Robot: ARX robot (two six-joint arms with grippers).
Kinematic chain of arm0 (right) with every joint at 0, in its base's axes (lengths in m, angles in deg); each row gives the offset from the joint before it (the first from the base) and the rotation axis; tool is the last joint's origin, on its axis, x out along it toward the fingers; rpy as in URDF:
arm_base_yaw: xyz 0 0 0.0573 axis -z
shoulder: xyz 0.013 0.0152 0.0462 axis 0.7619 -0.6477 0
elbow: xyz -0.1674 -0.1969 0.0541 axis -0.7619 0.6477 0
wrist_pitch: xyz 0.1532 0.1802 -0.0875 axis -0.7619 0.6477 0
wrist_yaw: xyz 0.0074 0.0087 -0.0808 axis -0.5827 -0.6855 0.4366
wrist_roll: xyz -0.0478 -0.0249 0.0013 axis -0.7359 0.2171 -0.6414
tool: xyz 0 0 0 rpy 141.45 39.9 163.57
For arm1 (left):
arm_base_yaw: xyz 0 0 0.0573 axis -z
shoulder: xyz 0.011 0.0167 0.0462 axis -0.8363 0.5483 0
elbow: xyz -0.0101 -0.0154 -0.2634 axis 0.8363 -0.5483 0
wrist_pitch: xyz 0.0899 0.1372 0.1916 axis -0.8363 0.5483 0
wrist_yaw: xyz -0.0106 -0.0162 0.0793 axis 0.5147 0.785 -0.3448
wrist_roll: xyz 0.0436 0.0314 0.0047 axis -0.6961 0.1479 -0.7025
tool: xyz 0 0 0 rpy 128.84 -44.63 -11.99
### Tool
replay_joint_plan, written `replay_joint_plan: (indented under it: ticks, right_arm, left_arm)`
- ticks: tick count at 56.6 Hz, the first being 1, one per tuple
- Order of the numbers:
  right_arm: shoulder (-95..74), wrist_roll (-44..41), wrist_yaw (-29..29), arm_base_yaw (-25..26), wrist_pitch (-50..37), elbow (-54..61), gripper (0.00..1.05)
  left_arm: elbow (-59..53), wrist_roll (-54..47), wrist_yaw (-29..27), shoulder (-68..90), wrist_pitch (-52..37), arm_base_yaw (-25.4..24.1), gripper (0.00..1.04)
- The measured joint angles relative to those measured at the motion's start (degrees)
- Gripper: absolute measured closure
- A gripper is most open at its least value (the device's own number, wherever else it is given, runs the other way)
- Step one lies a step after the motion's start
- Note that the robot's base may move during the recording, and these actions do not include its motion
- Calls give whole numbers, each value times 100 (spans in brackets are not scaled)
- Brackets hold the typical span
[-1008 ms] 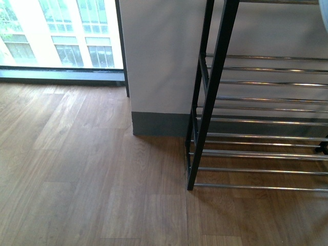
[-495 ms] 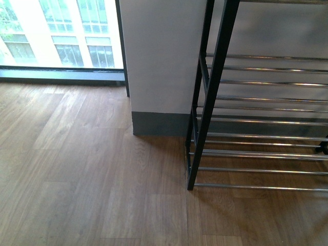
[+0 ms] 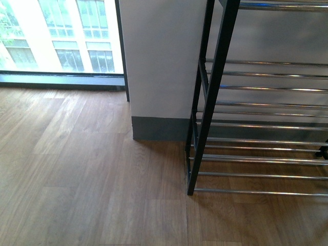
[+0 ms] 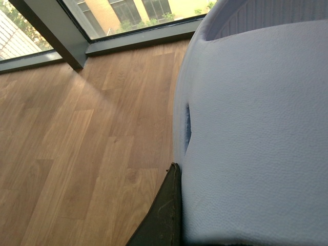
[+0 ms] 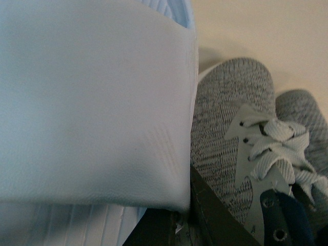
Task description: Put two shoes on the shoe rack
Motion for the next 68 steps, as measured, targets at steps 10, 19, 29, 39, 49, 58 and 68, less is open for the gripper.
replay_joint_plan:
  ticks: [10,19,29,39,49,58,68]
  right_arm:
    - [-79,466,-17,74,-72,13,103]
    - [-144,566,11,46,-201,31,103]
    - [-245,568,72,-11,-188,-4,103]
    - [-299,560,160,-81,-118,-70,103]
    - [-299,485,232,-122,-35,-116,103]
    - [-306,304,243,-120,103,-118,103]
    - [-306,232,306,-87,205,-181,103]
  left_arm:
    - [0,-2,0,0,0,0,103]
    - [0,0,-2,0,0,0,103]
    - [0,-2,0,0,0,0,103]
    - [0,0,0,0,0,0,103]
    - [-2,-2,0,0,4,0,103]
    - [-2,-2,0,0,4,0,103]
    - [-2,-2,0,0,4,0,103]
